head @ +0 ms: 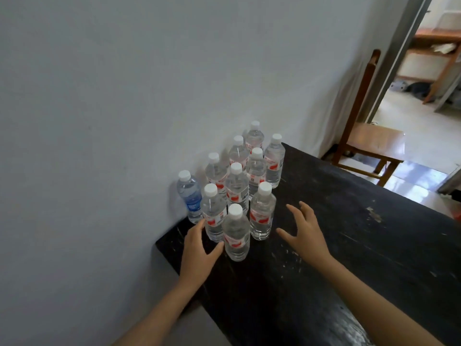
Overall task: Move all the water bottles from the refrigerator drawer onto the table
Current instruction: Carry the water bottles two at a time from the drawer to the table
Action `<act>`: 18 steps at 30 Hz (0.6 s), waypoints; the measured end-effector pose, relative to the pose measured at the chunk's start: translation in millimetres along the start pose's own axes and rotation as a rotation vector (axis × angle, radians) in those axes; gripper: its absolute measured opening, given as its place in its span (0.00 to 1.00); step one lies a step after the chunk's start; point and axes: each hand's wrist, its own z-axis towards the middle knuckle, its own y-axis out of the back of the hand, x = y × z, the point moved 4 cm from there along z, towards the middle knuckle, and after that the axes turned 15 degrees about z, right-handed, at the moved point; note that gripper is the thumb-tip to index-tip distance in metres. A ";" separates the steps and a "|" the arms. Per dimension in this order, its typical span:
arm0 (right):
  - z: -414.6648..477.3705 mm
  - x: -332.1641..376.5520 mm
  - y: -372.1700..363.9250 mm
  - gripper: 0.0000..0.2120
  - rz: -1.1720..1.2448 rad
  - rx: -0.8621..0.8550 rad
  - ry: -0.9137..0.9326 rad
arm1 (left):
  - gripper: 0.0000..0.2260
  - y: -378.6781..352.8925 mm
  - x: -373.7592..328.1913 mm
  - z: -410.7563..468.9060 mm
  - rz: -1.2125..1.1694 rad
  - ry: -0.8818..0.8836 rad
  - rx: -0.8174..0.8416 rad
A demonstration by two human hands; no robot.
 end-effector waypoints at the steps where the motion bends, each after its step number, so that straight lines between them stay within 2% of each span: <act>1: -4.7 -0.2 -0.6 0.33 -0.018 0.004 0.009 | 0.29 4.6 2.5 -2.3 0.015 -0.002 -0.006; 5: -26.3 -8.8 -8.1 0.30 -0.068 0.011 -0.005 | 0.26 15.8 7.7 -11.7 0.063 -0.056 -0.011; 8: -44.4 -13.9 -12.2 0.28 -0.050 -0.015 -0.063 | 0.33 20.8 2.1 -15.9 0.094 -0.148 0.009; 11: -56.2 -13.3 -6.8 0.25 -0.022 -0.106 -0.077 | 0.35 18.1 -0.5 -11.1 0.143 -0.265 0.011; 15: -82.8 -3.0 3.0 0.24 -0.063 -0.277 -0.134 | 0.33 16.7 -5.9 0.4 0.092 -0.432 0.069; 18: -112.0 8.0 0.6 0.25 -0.118 -0.405 -0.218 | 0.29 18.7 -9.6 13.0 0.065 -0.620 0.120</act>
